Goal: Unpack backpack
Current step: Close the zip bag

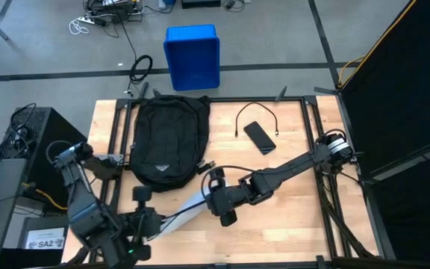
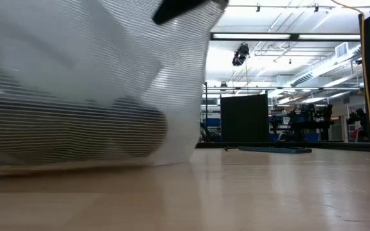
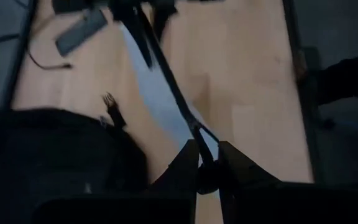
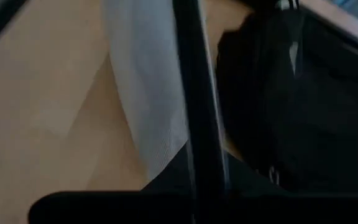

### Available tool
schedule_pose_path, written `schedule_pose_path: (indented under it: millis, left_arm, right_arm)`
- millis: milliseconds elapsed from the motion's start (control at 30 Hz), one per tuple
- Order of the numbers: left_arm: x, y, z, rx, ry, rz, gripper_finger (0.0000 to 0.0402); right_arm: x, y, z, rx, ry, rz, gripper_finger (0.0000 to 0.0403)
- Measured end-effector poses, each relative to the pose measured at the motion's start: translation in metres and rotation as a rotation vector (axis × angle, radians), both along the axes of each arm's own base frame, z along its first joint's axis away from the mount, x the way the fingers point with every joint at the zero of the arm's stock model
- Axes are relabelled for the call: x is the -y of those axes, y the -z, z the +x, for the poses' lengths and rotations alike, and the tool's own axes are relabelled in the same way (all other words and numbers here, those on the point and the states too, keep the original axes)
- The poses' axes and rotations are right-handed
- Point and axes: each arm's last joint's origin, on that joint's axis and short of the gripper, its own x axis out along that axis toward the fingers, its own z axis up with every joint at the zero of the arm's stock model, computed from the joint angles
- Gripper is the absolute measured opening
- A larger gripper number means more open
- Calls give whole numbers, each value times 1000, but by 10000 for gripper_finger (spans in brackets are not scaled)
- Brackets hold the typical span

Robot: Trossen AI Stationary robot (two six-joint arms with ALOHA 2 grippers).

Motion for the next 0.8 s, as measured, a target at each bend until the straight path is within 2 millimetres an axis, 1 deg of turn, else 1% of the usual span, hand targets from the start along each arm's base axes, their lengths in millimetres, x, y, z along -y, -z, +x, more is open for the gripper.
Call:
schedule_pose_path:
  millis: [167,267,567,800]
  left_arm:
    - [14,2,-22,-41,4,-85,0]
    - [23,4,-32,-67,11,-123,0]
    - [41,10,-59,-208,9,-255,0]
    - [55,17,-75,-248,10,-272,0]
  right_arm:
    - [2,6,-8,-84,62,-14,0]
    - [4,7,-9,-96,81,-20,0]
    - [5,10,-13,-143,110,-18,0]
    - [6,11,-16,-164,126,-16,0]
